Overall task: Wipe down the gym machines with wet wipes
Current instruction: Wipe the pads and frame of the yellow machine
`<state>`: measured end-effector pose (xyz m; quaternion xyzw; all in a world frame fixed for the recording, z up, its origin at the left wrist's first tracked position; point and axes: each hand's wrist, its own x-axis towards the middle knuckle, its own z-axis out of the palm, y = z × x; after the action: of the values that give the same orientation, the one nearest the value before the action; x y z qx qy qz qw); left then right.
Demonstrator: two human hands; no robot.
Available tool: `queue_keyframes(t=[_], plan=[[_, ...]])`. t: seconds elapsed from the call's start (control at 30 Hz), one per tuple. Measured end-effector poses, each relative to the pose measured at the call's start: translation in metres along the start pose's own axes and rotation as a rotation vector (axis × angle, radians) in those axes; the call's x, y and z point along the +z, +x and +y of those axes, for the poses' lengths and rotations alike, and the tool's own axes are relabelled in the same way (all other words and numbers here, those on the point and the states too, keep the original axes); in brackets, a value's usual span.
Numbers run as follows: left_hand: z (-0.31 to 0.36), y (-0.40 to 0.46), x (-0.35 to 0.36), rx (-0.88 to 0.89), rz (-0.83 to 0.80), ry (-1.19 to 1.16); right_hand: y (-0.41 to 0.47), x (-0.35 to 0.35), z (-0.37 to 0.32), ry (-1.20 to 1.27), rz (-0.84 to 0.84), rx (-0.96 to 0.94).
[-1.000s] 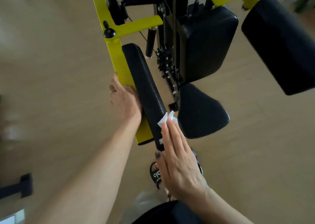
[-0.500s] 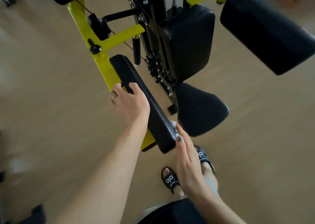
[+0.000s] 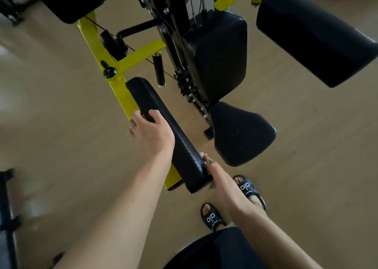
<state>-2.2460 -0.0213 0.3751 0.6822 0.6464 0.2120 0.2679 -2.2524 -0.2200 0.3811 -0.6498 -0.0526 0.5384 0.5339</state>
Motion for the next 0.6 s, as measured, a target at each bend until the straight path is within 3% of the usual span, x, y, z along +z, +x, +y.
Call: queue_keyframes(t=[0.2,0.37,0.6], plan=[[0.003,-0.005,-0.002,0.024,0.031,0.024,0.039,0.012,-0.046,-0.257,-0.071,-0.185],[0.001,-0.005,0.000,0.044,0.033,0.009,-0.010,-0.002,-0.026,-0.404,-0.137,-0.280],[0.005,-0.003,-0.005,0.078,0.009,0.103,0.075,0.013,-0.078,-0.306,-0.224,-0.228]])
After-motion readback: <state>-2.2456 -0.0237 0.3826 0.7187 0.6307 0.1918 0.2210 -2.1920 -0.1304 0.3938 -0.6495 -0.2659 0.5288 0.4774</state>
